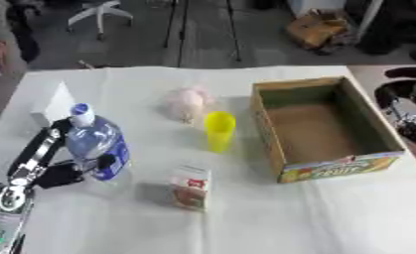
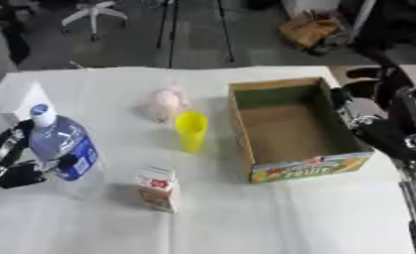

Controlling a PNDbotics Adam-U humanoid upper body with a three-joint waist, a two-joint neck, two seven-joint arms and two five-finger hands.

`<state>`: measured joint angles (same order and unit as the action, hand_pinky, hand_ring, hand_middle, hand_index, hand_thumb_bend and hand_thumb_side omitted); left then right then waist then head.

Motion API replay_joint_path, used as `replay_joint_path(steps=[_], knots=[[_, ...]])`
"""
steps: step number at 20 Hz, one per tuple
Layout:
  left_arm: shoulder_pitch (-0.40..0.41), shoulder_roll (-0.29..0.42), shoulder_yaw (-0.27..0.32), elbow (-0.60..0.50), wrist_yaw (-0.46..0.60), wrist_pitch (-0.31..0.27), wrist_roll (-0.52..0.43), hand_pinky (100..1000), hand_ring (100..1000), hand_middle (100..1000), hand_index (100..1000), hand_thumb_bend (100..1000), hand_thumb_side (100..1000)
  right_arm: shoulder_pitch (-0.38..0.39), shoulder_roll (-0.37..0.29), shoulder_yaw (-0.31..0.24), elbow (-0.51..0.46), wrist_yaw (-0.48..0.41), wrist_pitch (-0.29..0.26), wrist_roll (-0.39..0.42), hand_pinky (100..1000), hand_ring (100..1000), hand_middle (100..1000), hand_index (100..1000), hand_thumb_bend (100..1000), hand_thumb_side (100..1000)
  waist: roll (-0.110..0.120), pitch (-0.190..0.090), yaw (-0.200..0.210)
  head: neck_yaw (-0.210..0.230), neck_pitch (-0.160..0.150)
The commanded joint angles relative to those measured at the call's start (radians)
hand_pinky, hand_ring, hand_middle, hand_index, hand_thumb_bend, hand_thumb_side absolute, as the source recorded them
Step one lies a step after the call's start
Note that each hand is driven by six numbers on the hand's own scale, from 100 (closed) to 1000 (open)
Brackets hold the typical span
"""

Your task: Pick up objects on the table and place them in the box.

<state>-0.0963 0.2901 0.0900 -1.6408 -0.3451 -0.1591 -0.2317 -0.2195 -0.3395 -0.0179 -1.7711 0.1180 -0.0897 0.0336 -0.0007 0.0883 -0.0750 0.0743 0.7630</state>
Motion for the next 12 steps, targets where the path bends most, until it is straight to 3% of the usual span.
replay_joint_path(steps=[1,2,3,12], knots=[[-0.006,0.015,0.004,-0.006,-0.004,0.005,0.026,511,757,536,724,416,375,-0.011,-0.015,-0.006,-0.009,-0.008,-0.003,0.003,758,710,735,1000,433,397,0.001,-0.009,-0.002,-0.003,0.005],[-0.012,0.013,0.005,-0.009,0.001,0.007,0.034,481,728,498,674,312,333,-0.011,-0.015,-0.006,-0.009,-0.008,-0.003,0.003,758,710,735,1000,432,397,0.001,-0.009,-0.002,-0.003,0.005],[-0.021,0.011,0.005,-0.014,0.01,0.01,0.046,478,726,495,674,267,331,-0.011,-0.015,-0.006,-0.008,-0.009,-0.003,0.003,758,710,735,1000,432,397,0.001,-0.01,-0.002,-0.004,0.006],[-0.15,0.035,-0.037,-0.074,0.118,0.051,0.123,493,732,493,686,228,314,-0.009,-0.015,-0.002,-0.006,-0.01,-0.003,0.007,758,709,735,1000,431,399,0.001,-0.014,-0.009,-0.006,0.007]])
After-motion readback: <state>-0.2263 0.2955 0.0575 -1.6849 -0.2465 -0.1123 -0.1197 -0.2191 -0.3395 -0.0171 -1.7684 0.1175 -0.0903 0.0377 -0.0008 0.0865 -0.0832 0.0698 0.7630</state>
